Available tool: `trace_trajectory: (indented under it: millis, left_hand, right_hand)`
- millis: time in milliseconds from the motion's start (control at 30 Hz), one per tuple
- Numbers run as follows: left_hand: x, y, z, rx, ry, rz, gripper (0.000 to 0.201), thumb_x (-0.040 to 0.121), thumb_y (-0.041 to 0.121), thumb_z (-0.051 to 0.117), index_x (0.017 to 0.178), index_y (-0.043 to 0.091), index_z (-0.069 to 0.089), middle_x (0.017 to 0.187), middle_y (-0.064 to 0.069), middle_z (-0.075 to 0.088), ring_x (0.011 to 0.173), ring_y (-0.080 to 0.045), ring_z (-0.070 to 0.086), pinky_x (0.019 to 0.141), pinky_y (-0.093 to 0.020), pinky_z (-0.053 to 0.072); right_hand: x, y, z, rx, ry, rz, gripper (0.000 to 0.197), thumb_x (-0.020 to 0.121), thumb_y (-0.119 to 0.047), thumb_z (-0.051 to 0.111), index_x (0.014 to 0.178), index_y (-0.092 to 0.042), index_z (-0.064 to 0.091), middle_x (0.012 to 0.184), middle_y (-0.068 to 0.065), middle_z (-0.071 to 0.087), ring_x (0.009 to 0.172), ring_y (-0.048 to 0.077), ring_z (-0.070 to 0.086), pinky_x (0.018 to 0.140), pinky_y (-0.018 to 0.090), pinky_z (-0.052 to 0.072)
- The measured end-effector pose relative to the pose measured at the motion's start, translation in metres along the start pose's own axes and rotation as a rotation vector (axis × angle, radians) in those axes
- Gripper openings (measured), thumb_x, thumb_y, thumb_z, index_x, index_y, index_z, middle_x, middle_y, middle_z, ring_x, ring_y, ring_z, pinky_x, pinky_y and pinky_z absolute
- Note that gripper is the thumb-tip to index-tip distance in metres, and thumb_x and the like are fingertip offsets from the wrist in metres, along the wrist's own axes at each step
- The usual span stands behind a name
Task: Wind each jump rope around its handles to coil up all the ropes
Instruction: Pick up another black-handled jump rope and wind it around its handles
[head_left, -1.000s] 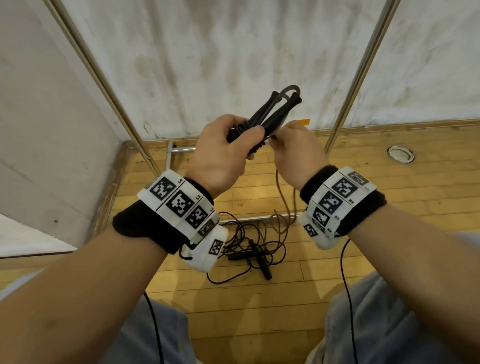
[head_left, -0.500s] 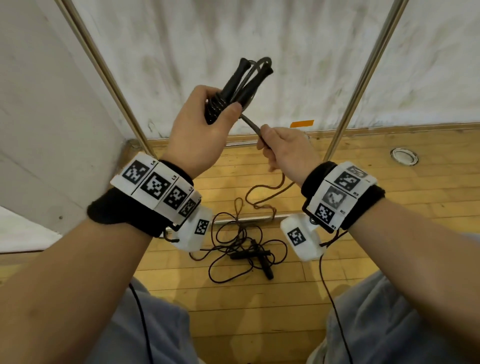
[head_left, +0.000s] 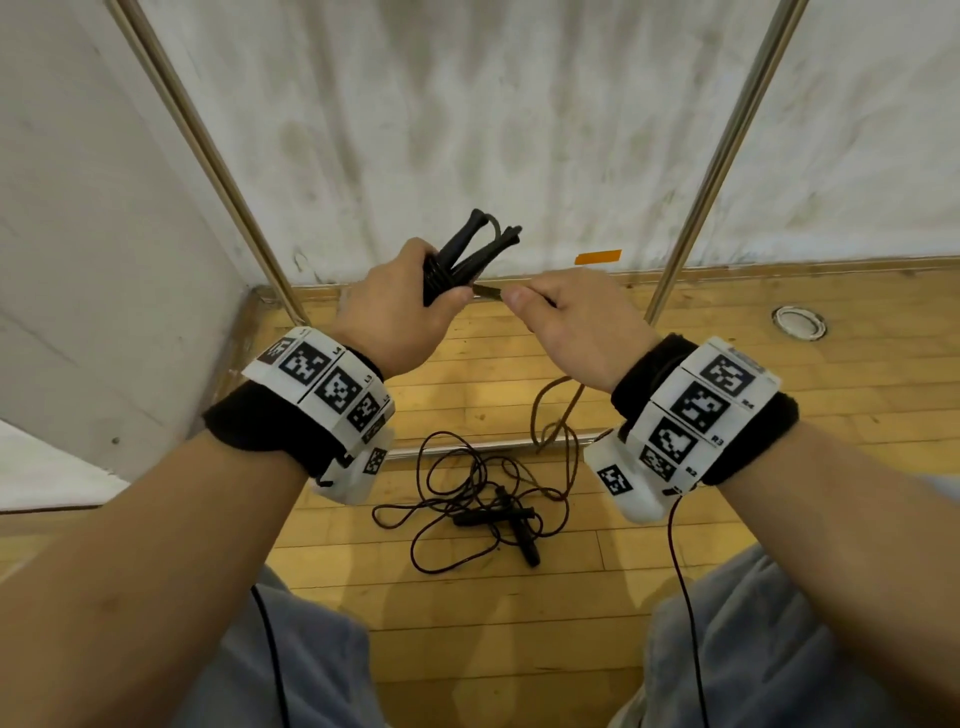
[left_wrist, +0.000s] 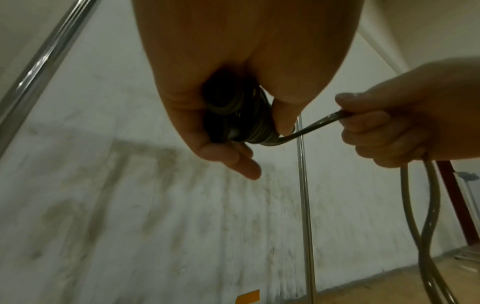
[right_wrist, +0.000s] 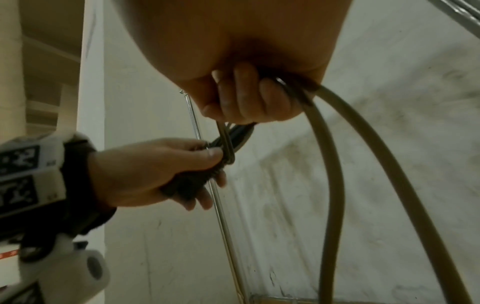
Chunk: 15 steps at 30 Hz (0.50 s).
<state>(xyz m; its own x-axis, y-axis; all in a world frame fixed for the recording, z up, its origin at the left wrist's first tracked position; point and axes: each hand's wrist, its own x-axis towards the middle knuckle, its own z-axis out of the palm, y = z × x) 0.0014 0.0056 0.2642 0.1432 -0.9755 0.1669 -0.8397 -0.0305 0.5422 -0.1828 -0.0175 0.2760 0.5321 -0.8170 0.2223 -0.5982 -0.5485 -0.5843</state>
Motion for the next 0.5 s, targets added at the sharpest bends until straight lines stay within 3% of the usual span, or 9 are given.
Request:
trace_trajectory:
  millis: [167, 300, 400, 500]
  left_hand:
    - [0.001, -0.001, 0.014, 0.018, -0.090, 0.012, 0.048, 0.090, 0.038, 0.060, 0.131, 0.019, 0.041, 0.099, 0.006, 0.054, 0.083, -0.018, 0.056, 0.070, -0.030, 0.042]
    - [0.002, -0.002, 0.022, 0.104, -0.195, -0.007, 0.034, 0.090, 0.035, 0.061, 0.119, 0.022, 0.050, 0.099, 0.004, 0.060, 0.086, -0.017, 0.056, 0.071, -0.032, 0.044]
    - [-0.002, 0.005, 0.029, 0.187, -0.244, 0.022, 0.026, 0.088, 0.036, 0.061, 0.108, 0.026, 0.049, 0.093, 0.005, 0.062, 0.083, -0.018, 0.059, 0.067, -0.034, 0.048]
    - [-0.008, 0.015, 0.036, 0.250, -0.241, 0.109, 0.029, 0.086, 0.043, 0.060, 0.108, 0.027, 0.049, 0.090, 0.007, 0.062, 0.079, -0.017, 0.059, 0.063, -0.033, 0.049]
  right_hand:
    - [-0.002, -0.002, -0.003, 0.085, -0.021, 0.018, 0.044, 0.098, -0.036, 0.040, 0.060, -0.015, 0.047, 0.046, -0.007, 0.033, 0.043, 0.007, 0.034, 0.047, 0.019, 0.030]
    - [-0.005, -0.002, -0.008, 0.149, -0.083, 0.024, 0.035, 0.097, -0.030, 0.044, 0.065, -0.024, 0.056, 0.039, -0.011, 0.037, 0.040, 0.004, 0.037, 0.042, 0.014, 0.031]
    - [-0.003, 0.001, -0.010, 0.170, -0.025, 0.045, 0.032, 0.097, -0.025, 0.045, 0.071, -0.014, 0.061, 0.048, -0.011, 0.036, 0.038, -0.001, 0.040, 0.042, 0.010, 0.031]
    - [0.001, 0.004, -0.012, 0.102, 0.061, 0.074, 0.035, 0.098, -0.029, 0.044, 0.071, -0.013, 0.059, 0.053, -0.009, 0.040, 0.043, 0.002, 0.041, 0.046, 0.010, 0.032]
